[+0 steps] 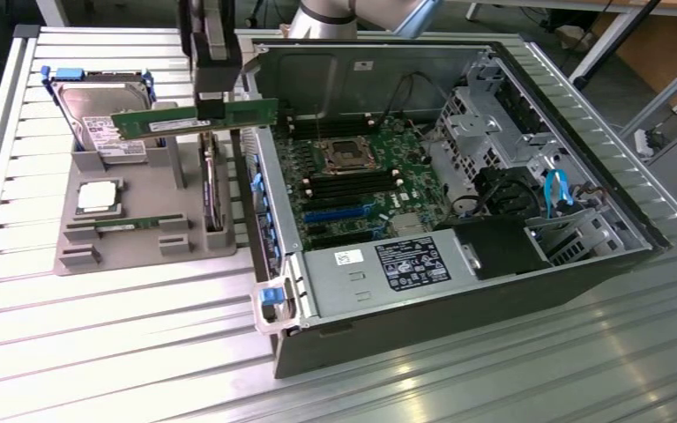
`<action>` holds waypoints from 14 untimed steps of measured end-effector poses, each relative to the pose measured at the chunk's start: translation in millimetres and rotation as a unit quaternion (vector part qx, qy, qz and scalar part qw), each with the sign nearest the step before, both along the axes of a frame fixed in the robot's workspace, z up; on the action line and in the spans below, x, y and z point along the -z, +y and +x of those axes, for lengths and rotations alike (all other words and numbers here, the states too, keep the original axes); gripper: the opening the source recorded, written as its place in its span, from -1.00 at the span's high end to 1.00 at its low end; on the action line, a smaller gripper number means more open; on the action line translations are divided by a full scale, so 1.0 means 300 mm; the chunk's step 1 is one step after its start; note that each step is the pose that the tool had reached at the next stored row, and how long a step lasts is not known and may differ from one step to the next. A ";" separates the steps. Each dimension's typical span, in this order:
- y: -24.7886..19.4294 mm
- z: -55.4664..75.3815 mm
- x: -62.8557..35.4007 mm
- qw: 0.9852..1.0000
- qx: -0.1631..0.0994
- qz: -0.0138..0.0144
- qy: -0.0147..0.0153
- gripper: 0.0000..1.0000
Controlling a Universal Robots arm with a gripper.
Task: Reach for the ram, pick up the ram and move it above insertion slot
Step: 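Pick up the ram and move it above insertion slot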
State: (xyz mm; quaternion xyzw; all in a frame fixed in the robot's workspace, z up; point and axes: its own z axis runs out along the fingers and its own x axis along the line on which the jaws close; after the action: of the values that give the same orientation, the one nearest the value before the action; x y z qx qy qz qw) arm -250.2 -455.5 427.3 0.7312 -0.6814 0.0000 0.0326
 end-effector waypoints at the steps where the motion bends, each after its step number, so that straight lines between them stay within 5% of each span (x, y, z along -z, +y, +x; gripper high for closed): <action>1: 0.000 0.006 0.000 1.000 0.000 0.000 0.000 0.73; 14: 0.000 0.078 0.002 1.000 0.000 0.000 0.000 0.73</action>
State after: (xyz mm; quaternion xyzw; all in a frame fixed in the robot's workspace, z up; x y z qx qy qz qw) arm -226.8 -455.5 426.7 0.7312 -0.6814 -0.0002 0.0329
